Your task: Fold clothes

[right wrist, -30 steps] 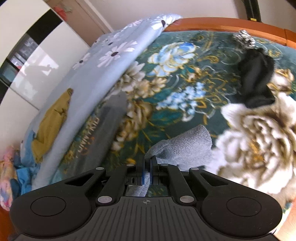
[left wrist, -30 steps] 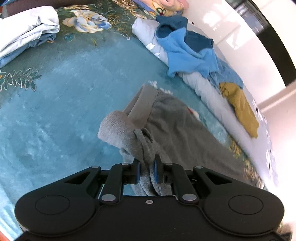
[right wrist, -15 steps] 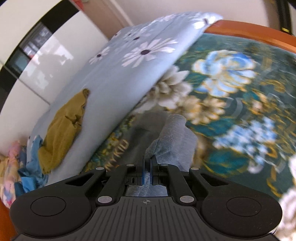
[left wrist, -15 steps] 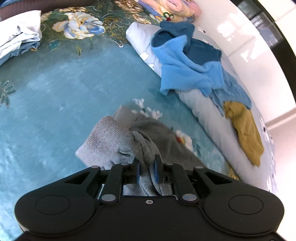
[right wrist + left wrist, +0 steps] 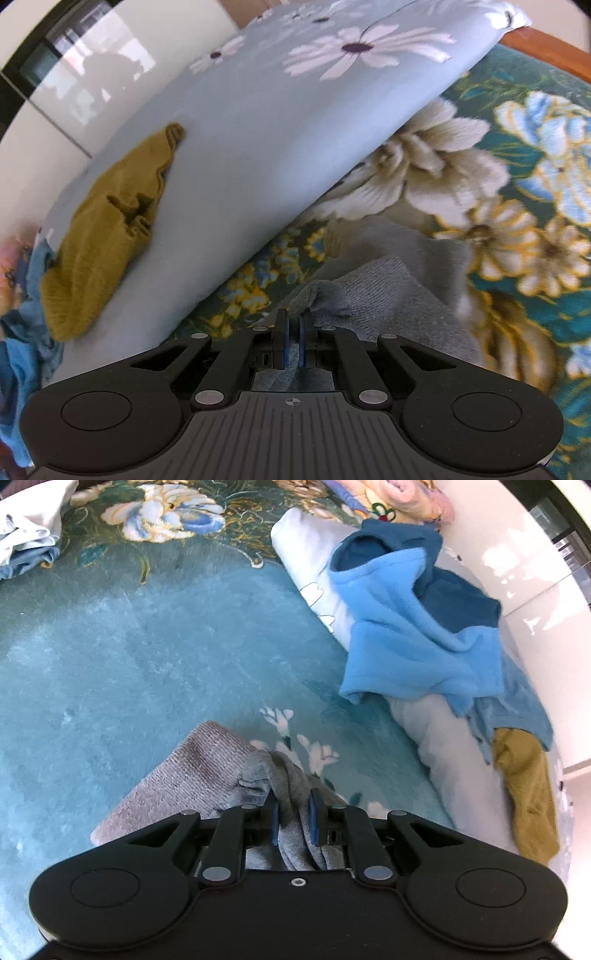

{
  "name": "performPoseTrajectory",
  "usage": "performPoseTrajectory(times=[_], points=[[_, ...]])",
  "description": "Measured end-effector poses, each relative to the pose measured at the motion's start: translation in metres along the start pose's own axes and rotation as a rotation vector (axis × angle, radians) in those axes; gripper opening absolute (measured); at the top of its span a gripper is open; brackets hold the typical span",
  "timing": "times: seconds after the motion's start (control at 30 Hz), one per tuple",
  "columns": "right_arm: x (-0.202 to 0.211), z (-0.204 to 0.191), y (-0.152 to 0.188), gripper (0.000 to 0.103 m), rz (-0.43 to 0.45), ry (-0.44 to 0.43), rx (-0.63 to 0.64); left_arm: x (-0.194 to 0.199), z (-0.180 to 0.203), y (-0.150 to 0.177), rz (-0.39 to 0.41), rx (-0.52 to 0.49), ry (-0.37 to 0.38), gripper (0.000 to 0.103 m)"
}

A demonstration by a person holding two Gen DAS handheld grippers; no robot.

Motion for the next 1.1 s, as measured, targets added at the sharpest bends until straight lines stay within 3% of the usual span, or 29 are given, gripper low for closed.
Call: performPoseTrajectory(times=[0.4,0.5,0.53,0.73,0.87,0.97,1.1], points=[[-0.045,-0.002,0.001,0.005,-0.082,0.033,0.066,-0.034,0.009,0.003,-0.013,-0.043,-0.064,0.022],[-0.044,-0.008,0.000,0.011,-0.095,0.035,0.106,-0.028,0.010,0.004,-0.026,-0.025,-0.048,0.035],[-0.042,-0.011,-0.001,0.013,-0.100,0.032,0.120,-0.024,0.010,0.004,-0.032,-0.020,-0.041,0.044],[-0.016,-0.028,-0.006,0.039,-0.109,-0.020,0.190,0.011,0.008,0.004,-0.061,0.018,0.008,0.057],[0.017,-0.025,-0.005,0.049,-0.051,-0.086,0.182,0.043,-0.008,0.009,0.015,0.061,0.016,0.068],[0.043,-0.008,0.001,0.049,-0.014,-0.128,0.137,0.055,-0.028,0.021,0.042,0.080,-0.010,0.070],[0.067,0.026,0.020,0.049,0.028,-0.081,0.085,0.052,-0.056,0.044,0.037,0.097,-0.065,0.070]])
Point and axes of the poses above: each gripper's, at about its wrist camera, not at the fingertips, and x roughly against the way its jaws point, z to its right, y to its underside, the point moved 1 cm from there along -x, roughly the way its jaws point, and after that the axes turned 2 degrees about -y, right-handed, at the moved point
